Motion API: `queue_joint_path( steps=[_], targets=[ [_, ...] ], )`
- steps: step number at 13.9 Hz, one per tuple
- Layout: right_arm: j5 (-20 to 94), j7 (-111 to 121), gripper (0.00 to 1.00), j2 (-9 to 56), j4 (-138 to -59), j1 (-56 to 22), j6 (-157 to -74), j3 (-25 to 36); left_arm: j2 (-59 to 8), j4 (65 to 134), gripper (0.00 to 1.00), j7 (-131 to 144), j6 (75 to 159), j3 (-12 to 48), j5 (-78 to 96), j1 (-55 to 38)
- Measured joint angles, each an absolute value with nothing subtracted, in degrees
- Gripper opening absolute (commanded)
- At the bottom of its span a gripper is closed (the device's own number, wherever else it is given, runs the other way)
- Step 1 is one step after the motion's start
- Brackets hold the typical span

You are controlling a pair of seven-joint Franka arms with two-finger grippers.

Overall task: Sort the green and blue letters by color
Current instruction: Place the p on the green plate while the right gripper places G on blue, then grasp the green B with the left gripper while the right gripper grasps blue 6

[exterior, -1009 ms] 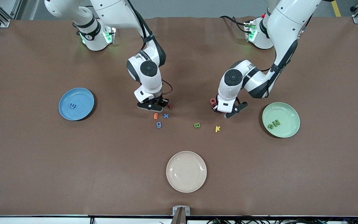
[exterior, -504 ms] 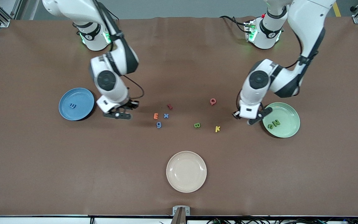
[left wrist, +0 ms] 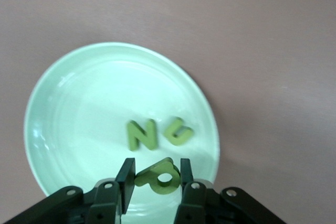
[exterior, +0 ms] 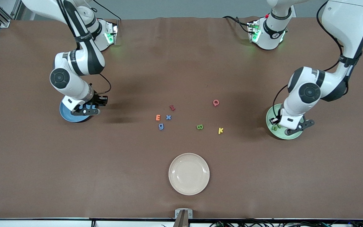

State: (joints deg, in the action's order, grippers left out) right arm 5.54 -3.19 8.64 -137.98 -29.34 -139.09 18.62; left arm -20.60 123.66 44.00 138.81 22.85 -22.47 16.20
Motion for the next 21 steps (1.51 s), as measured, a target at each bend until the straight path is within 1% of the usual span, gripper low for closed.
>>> queue_joint_path(
  steps=[1, 2, 4, 5, 6, 7, 8, 11, 13, 15, 17, 21],
  targets=[
    [5.52, -1.32, 0.00, 8.64, -139.44, -28.12, -140.94, 18.60, -20.78, 123.69, 0.87, 42.77, 138.81, 22.86, -22.47, 16.80],
    [5.48, 0.77, 0.00, 8.63, -140.75, -26.74, -142.54, 18.59, -20.87, 123.69, 1.00, 41.85, 138.81, 22.86, -22.47, 17.21],
    [5.45, 5.79, 0.01, 8.63, -142.60, -23.09, -144.63, 18.59, -20.85, 123.60, 1.00, 41.23, 138.85, 22.92, -22.47, 17.53],
    [5.44, 8.53, 0.02, 8.63, -143.03, -20.92, -145.05, 18.60, -20.83, 123.36, 1.00, 41.23, 138.90, 23.18, -22.47, 17.52],
    [5.43, 10.73, 0.29, 8.63, -143.19, -19.02, -145.17, 18.62, -20.81, 122.90, 1.00, 41.23, 138.96, 23.92, -22.47, 17.52],
    [5.43, 12.03, 0.78, 8.63, -143.20, -17.66, -145.17, 18.62, -20.79, 122.23, 1.00, 41.41, 138.99, 25.13, -22.47, 17.49],
    [5.42, 12.65, 1.00, 8.63, -143.21, -16.87, -145.17, 18.62, -20.79, 121.38, 1.00, 42.03, 138.98, 26.63, -22.46, 17.39],
    [5.42, 12.81, 1.00, 8.57, -143.20, -16.64, -144.93, 18.28, -21.40, 117.21, 0.99, 47.93, 136.66, 30.86, -22.39, 14.92],
    [5.44, 12.68, 1.00, 7.91, -142.87, -16.77, -143.94, 17.78, -24.06, 111.90, 0.96, 55.17, 132.61, 31.57, -22.37, 9.15],
    [5.46, 10.19, 1.00, 6.47, -141.47, -17.76, -140.98, 17.43, -28.71, 105.95, 0.89, 62.16, 129.87, 31.50, -22.52, 2.25],
    [5.48, 3.10, 1.00, 5.31, -138.71, -21.69, -138.41, 17.20, -34.18, 100.88, 0.80, 64.79, 129.40, 31.26, -24.68, -3.04],
    [5.52, -17.50, 1.00, 5.88, -131.90, -35.11, -137.90, 16.58, -43.51, 93.25, 0.77, 65.71, 129.38, 31.01, -27.40, -8.66]
  ],
)
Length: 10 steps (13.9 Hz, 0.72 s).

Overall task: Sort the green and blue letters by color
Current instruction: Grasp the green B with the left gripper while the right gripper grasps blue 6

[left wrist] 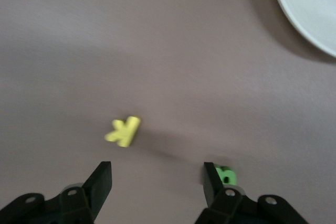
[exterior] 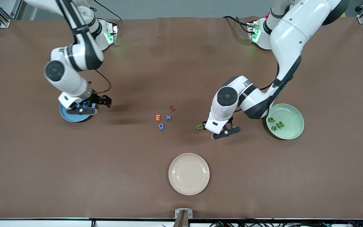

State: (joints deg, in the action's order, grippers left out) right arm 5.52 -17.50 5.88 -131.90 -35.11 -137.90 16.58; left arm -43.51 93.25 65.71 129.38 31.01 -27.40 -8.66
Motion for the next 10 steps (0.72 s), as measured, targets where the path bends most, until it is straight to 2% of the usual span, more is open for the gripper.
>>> queue_joint_path(
  steps=[3, 7, 10],
  targets=[
    [5.68, -26.93, 1.00, 10.50, -124.41, -42.28, -135.81, 16.33, -46.38, 90.97, 0.70, 66.56, 129.38, 30.71, -27.53, -10.74],
    [7.19, -32.09, 1.00, 21.50, -112.97, -46.66, -135.66, 16.35, -48.75, 88.43, 0.67, 69.11, 129.38, 29.55, -27.53, -14.55],
    [7.58, -34.62, 0.88, 32.05, -103.14, -48.77, -135.86, 16.34, -49.96, 87.73, 0.63, 70.04, 129.38, 29.39, -27.53, -15.26]
  ],
)
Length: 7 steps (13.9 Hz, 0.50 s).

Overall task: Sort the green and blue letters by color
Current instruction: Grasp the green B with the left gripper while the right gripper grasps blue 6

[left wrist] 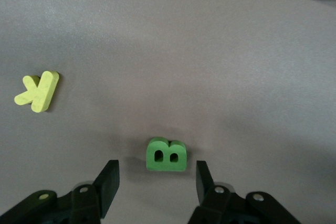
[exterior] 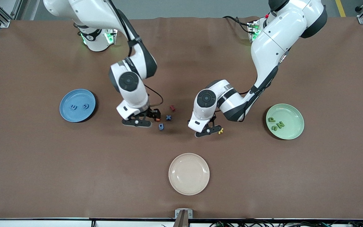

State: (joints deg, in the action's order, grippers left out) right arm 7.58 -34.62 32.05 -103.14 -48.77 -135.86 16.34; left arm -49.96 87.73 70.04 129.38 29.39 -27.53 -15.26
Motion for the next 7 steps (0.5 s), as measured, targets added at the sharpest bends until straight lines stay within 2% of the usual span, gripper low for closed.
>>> queue_joint_path(
  steps=[2, 4, 5, 7],
  targets=[
    [7.64, -34.83, 0.74, 36.20, -99.22, -49.00, -136.03, 16.38, -50.52, 87.47, 0.61, 70.05, 129.39, 29.37, -27.53, -15.33],
    [7.66, -34.87, 0.68, 37.80, -97.46, -49.00, -136.51, 16.53, -51.09, 87.29, 0.48, 70.13, 129.50, 29.23, -27.53, -15.49],
    [7.66, -34.87, 0.68, 38.01, -97.18, -49.00, -136.80, 16.54, -51.16, 87.17, 0.36, 70.17, 129.58, 29.19, -27.53, -15.50],
    [7.91, -34.90, 0.68, 38.21, -97.14, -48.99, -137.95, 16.07, -51.15, 86.78, 0.06, 70.19, 129.60, 29.18, -27.53, -15.72]
  ],
)
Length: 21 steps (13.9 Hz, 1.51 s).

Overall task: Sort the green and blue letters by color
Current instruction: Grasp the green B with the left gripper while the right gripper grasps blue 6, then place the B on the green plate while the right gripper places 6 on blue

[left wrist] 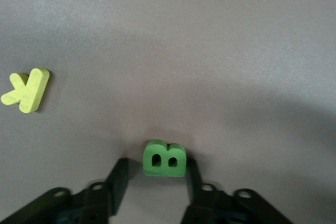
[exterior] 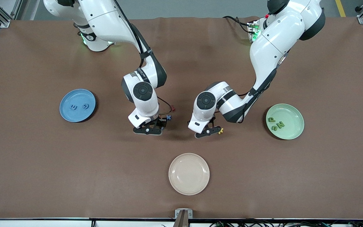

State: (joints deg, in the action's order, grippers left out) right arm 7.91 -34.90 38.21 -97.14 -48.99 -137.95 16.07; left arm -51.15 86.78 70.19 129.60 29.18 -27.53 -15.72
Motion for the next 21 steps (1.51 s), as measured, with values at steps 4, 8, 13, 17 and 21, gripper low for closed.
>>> queue_joint_path(
  steps=[4, 8, 13, 17, 21],
  targets=[
    [9.83, -35.00, 0.68, 40.35, -97.14, -49.05, -141.35, 15.06, -51.13, 86.40, 0.00, 70.20, 129.55, 28.85, -27.54, -15.92],
    [9.95, -35.08, 0.64, 41.65, -97.14, -49.20, -142.18, 14.86, -48.75, 84.85, 0.00, 70.19, 125.17, 28.22, -27.77, -14.45],
    [9.97, -35.17, 0.54, 42.12, -97.13, -49.57, -142.18, 14.71, -40.99, 85.74, 0.00, 67.65, 117.61, 31.19, -27.77, -7.24],
    [9.97, -35.19, 0.49, 42.29, -97.13, -49.66, -142.21, 14.68, -37.53, 90.27, 0.00, 58.10, 117.40, 31.93, -27.77, 1.06],
    [9.97, -35.21, 0.44, 42.35, -97.13, -49.70, -142.24, 14.66, -35.20, 95.27, 0.00, 47.17, 117.39, 34.67, -27.77, 12.25]
  ],
)
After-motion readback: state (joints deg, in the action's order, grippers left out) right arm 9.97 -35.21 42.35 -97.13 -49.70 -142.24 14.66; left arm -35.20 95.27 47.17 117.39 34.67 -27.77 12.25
